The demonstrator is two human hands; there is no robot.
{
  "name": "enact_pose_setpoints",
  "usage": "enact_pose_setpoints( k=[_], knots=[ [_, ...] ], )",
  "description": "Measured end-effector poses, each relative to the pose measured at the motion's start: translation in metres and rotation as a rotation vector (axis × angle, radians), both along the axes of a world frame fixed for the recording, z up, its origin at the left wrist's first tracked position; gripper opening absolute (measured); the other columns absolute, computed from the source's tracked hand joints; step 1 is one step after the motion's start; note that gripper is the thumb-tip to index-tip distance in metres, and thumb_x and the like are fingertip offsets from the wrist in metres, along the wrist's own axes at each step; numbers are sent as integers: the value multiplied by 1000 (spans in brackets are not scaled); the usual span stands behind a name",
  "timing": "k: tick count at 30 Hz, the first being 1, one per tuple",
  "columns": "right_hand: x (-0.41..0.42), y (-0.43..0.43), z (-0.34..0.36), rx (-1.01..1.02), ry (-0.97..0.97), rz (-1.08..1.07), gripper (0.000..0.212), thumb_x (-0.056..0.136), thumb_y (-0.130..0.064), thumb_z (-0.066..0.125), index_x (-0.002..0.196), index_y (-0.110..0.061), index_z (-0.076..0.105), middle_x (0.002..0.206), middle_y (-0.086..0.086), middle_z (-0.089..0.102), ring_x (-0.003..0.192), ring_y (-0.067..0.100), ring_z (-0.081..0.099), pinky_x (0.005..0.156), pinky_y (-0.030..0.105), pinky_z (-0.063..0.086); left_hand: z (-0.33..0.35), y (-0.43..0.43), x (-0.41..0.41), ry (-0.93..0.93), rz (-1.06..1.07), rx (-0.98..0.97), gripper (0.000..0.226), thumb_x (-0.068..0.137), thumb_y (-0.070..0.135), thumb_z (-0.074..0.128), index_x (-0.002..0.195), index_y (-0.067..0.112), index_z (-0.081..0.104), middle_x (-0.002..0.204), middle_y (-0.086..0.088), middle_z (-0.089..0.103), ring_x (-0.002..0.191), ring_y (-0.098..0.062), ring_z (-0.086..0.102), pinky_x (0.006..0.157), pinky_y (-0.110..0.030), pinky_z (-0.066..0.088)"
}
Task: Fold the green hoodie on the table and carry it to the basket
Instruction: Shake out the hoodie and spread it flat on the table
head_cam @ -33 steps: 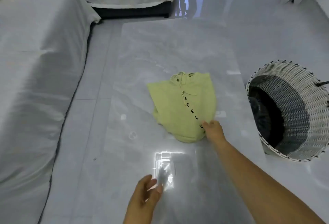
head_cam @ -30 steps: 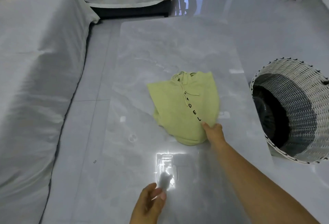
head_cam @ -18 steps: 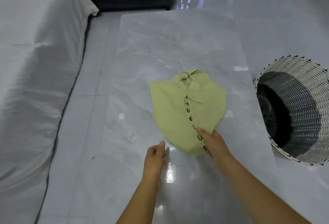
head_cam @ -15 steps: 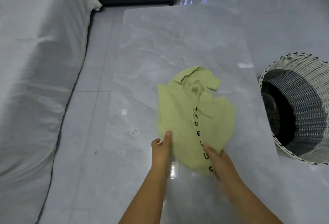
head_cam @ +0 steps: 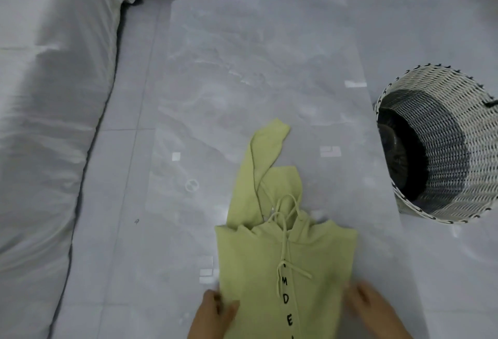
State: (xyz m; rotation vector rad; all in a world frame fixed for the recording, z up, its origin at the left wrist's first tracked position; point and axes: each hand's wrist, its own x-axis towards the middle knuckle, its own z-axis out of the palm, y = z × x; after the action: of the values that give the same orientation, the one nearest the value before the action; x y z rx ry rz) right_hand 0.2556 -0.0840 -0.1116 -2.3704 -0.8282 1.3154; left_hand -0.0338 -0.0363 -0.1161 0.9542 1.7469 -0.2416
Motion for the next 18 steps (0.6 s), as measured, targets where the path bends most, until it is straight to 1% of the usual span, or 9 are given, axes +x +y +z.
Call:
enact_pose_setpoints(
  k=[1,2,3,5,7,10,12,15,18],
  knots=[
    [9,2,-5,28,-64,6,29,82,-26,65,58,-24,49,61,-1,51,69,22,55,61,21,41,-1,8,1,11,-35,123,71,60,53,66,110,5,49,88,-8,57,78,-21,55,82,-34,48],
    [17,9,-15,46,-108,-37,16,83,-21,65,69,-17,58,73,8,56,79,29,59,70,27,46,-4,18,3,15,-47,244,75,62,50,67,118,4,48,103,-13,58,93,-26,56,90,-36,45],
    [27,17,-23,75,-165,-44,18,81,-23,64,85,-6,63,89,18,59,92,36,59,81,37,48,-3,32,11,28,-51,366,73,67,42,69,124,3,46,117,-15,55,107,-29,52,95,-36,40],
    [36,42,-36,117,-180,-1,51,76,-30,64,112,6,58,115,26,57,110,39,53,95,46,43,-4,62,27,48,-171,510,66,78,24,70,133,6,40,135,-10,48,124,-26,44,102,-33,34],
    [31,55,-45,102,-71,102,52,76,-23,70,119,3,56,119,19,58,112,34,54,91,37,43,-13,82,40,68,-386,483,69,81,22,66,140,12,31,138,-6,46,126,-24,43,103,-33,34],
    [24,54,-42,1,31,291,29,80,-16,69,106,-6,64,97,8,62,94,25,58,66,26,39,-10,89,36,178,-713,311,36,83,32,60,115,20,47,116,-4,59,110,-25,53,90,-32,32],
    [30,47,-28,28,-28,264,8,78,-16,70,83,-14,64,81,5,61,79,22,56,56,20,36,4,89,23,162,-713,303,21,82,36,62,88,24,45,90,3,58,93,-25,54,82,-31,28],
    [44,41,2,94,-124,180,33,73,-21,75,57,-14,47,56,0,47,57,16,43,49,21,28,30,89,0,69,-659,382,35,79,37,68,65,29,36,65,10,46,73,-22,47,64,-28,29],
    [51,42,51,247,-41,97,32,73,-17,75,58,-10,48,55,0,43,54,15,39,47,19,28,68,91,-9,-82,-525,441,34,79,27,70,63,26,40,62,6,44,63,-17,43,53,-23,29]
  ],
)
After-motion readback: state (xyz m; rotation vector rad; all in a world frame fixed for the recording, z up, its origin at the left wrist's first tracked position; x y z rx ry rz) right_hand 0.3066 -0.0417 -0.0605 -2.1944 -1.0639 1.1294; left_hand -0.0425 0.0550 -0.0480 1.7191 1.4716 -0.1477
